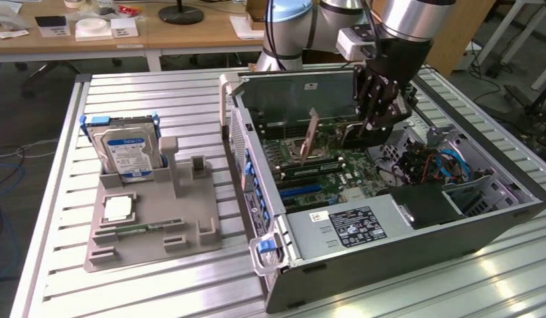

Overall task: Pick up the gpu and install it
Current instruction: 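Insert the gpu into the slot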

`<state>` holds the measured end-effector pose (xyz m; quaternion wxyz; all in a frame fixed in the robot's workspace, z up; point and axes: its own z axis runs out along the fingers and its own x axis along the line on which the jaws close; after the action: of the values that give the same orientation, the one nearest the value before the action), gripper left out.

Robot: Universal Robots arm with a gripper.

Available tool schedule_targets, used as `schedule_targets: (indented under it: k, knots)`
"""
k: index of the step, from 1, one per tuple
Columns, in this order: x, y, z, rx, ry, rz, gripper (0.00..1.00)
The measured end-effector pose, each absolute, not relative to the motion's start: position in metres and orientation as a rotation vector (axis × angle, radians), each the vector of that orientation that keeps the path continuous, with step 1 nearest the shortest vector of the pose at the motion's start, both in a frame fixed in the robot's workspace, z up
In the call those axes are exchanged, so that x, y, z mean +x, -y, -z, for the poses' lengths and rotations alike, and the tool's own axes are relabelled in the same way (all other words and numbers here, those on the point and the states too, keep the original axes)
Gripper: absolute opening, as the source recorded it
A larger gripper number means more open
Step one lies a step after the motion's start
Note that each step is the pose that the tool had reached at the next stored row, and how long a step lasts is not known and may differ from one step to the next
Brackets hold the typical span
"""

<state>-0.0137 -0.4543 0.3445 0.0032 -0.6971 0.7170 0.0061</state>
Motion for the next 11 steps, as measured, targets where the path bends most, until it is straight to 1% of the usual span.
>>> schedule_targets:
  k: [11]
  knots:
    - [-0.0239, 0.4543, -0.3371, -2.193, -2.237, -0.015, 0.27]
